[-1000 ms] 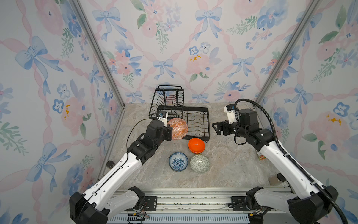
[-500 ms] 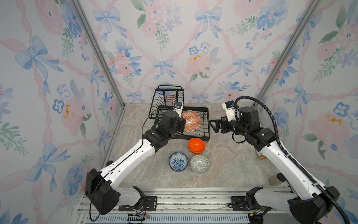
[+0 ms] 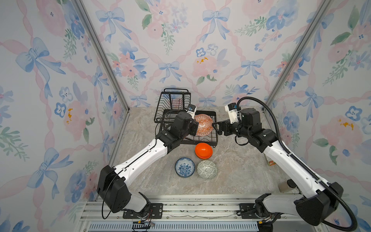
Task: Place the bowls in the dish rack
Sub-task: 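Carry the bowl toward the right gripper while the right gripper approaches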
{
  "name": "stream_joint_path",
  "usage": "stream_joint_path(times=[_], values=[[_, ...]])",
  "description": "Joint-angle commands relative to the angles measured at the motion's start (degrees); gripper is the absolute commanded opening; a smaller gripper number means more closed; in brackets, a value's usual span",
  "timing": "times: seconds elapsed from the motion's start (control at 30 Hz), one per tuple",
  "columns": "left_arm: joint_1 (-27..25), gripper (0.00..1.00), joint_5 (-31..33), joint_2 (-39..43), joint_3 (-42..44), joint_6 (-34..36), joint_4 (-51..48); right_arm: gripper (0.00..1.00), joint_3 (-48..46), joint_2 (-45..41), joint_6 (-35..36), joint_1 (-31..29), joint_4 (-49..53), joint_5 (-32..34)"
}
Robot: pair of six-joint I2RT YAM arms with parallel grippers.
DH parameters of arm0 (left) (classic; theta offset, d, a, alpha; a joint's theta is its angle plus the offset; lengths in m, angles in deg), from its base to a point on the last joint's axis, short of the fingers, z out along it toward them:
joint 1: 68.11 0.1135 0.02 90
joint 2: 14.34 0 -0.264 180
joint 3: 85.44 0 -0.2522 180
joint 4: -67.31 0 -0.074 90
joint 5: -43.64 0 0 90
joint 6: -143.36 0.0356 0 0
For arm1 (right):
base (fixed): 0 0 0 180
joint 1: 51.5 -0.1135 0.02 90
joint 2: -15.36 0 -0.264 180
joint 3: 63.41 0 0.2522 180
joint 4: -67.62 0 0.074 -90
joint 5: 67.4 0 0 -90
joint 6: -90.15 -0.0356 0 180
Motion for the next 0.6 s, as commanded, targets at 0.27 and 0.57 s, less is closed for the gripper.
stream_joint_path(times=[0.27, 0.57], values=[[-1.24, 0.00, -1.68, -1.23, -2.69, 0.62, 4.39, 0.58, 3.67, 3.79, -2.14, -2.05, -0.33, 2.83], [-2.31, 0.00, -1.59, -2.31, -3.39, 0.62, 4.76, 0.43, 3.51, 5.13, -2.26, -2.40, -0.16, 3.35]])
